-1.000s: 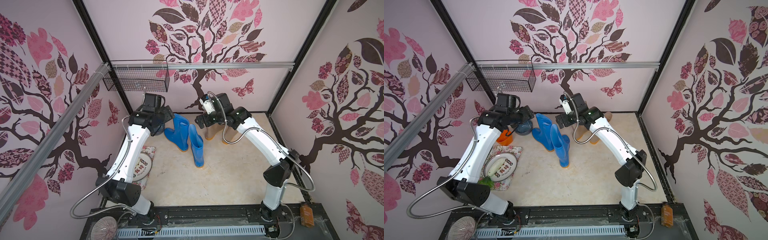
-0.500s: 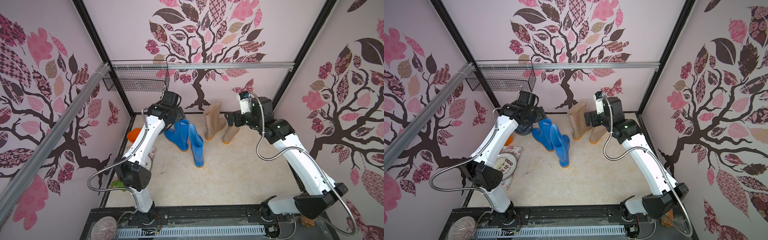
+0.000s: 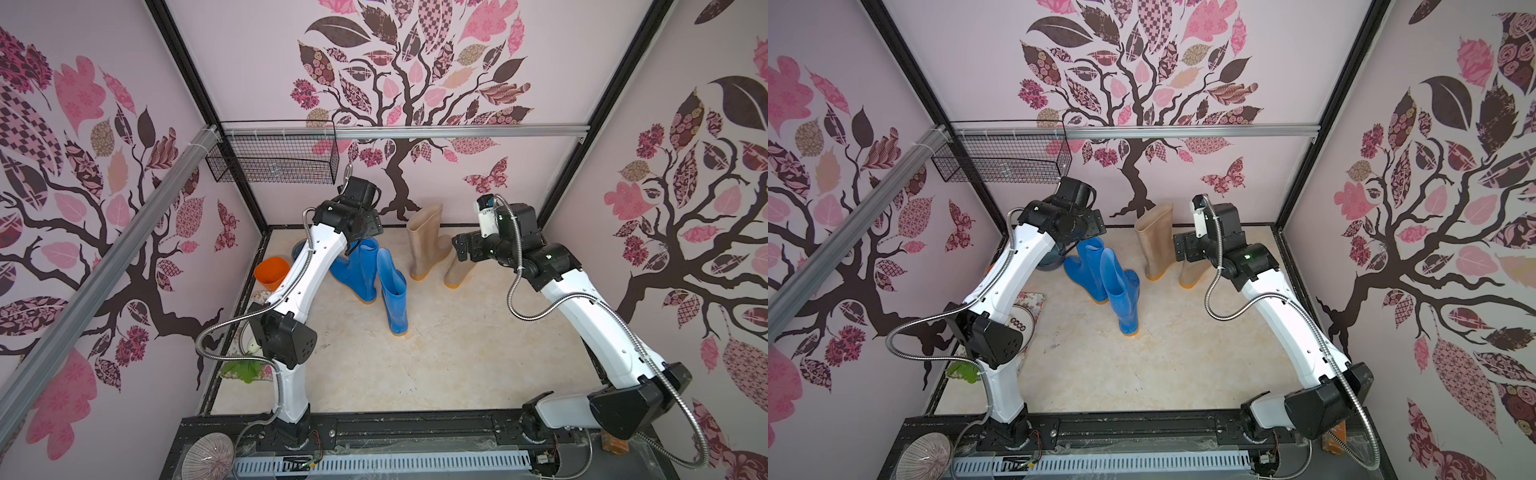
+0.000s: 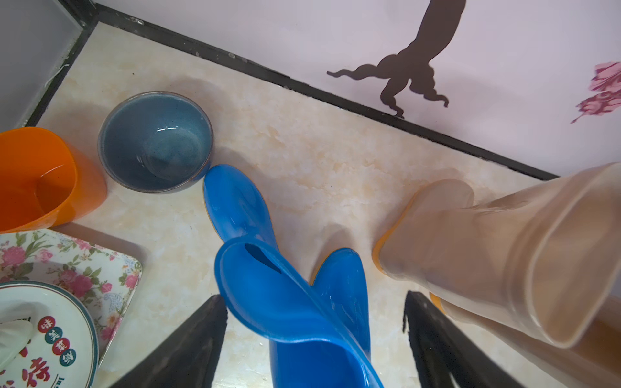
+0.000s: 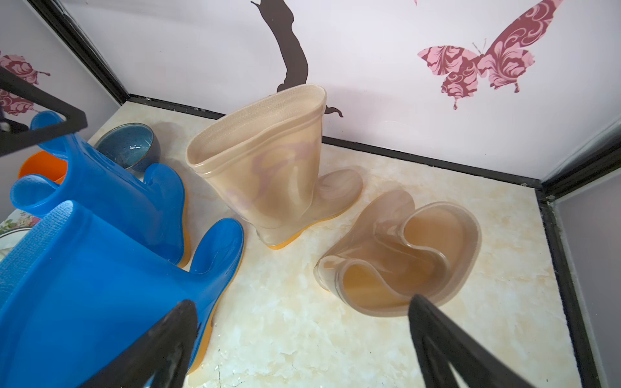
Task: Match and arrange rain boots in pairs
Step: Pick up the rain boot at the center of the board.
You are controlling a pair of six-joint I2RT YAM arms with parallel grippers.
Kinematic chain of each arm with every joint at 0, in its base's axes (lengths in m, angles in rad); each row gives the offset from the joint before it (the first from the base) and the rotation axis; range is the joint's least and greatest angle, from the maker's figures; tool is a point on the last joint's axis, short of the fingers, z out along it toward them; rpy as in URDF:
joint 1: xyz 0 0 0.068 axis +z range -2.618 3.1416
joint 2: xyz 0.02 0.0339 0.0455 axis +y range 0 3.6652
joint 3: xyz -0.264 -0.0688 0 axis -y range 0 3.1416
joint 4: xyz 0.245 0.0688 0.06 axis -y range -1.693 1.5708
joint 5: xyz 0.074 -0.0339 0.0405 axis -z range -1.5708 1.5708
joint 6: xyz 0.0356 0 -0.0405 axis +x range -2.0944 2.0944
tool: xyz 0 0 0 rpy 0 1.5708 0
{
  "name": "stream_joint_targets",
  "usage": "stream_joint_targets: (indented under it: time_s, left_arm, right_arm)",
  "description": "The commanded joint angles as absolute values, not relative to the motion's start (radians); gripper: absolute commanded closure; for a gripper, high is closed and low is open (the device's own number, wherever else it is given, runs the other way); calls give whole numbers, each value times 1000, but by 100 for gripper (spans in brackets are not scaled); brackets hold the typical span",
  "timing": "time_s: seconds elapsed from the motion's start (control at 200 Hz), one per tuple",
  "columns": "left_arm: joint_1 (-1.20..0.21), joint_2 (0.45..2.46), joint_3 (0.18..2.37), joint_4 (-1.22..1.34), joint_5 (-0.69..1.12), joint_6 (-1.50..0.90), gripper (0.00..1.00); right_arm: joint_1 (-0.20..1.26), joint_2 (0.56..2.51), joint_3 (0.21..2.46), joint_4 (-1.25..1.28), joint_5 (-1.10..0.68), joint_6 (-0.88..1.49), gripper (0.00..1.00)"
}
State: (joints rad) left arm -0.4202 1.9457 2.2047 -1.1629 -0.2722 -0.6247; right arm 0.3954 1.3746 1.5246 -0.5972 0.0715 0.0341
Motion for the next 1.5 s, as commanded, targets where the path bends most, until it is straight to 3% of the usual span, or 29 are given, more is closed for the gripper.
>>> stream_joint_targets:
  time_s: [0.0,0.555,0.885,1.286,1.496]
  left_arm:
    - [-426,1946,2243,-1194,-306,-610,14]
    - [-426,1885,2106,-1134,-325,-604,24]
    - [-426,1863,2073,-1141,-333,-610,19]
    - [-426,1877,2063,-1118,-276,-622,31]
    - [-425,1876,2044,-1108,-273,-620,48]
  right_arm:
    - [385,1318,1525,-585,101,47,0]
    - [377,1340,1525,-588,87,63,0]
    - [377,1333,1511,-589,83,71,0]
    - [377,1335,1509,-582,68,79,0]
    - [377,1336,1512,-581,67,77,0]
